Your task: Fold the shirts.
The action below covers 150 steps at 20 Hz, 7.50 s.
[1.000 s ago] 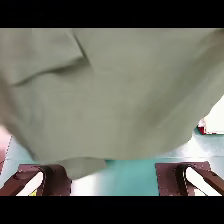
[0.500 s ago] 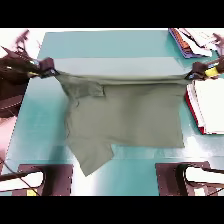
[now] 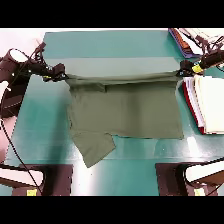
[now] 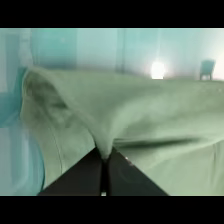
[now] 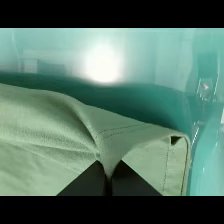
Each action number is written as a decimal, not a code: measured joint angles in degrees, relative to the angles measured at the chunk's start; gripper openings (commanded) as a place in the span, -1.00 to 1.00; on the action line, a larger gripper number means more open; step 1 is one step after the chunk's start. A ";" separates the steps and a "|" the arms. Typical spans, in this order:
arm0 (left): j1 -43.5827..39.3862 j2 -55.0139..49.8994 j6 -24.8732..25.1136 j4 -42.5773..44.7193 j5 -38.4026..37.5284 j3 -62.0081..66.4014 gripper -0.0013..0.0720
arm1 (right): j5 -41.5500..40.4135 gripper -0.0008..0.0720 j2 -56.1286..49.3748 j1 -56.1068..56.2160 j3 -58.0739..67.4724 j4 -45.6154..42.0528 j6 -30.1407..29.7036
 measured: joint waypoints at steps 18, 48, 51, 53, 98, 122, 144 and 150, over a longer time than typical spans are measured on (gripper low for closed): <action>-3.21 8.70 -2.84 13.81 -6.82 -15.43 0.51 | 5.49 0.09 8.28 -4.44 -13.53 -4.17 -0.46; -20.37 39.08 -7.28 -4.46 6.21 -56.70 -0.91 | 2.38 0.09 34.82 -19.71 -47.87 -6.67 -2.84; -20.41 39.08 -6.51 -4.48 6.08 -55.60 -0.91 | 1.99 0.09 33.22 -26.38 -56.33 -6.60 -4.24; -20.44 39.08 -6.25 -4.48 5.84 -55.30 -0.91 | 1.33 0.10 31.34 -29.14 -60.43 -5.31 -5.95; -10.80 22.49 -11.02 14.82 11.39 -27.63 0.72 | -1.88 0.04 8.28 0.90 -19.71 0.72 -2.23; -30.58 4.28 -11.15 0.48 19.39 -17.94 -0.91 | -4.13 -0.93 2.45 -5.79 -33.94 23.93 -19.54; -28.33 -6.14 -9.99 0.24 15.15 1.36 -0.91 | -10.08 -0.92 18.62 29.33 -13.27 32.52 -10.01; -13.99 9.22 -9.99 10.32 9.81 7.32 -0.91 | -22.95 0.16 8.48 46.38 -9.01 32.76 -10.34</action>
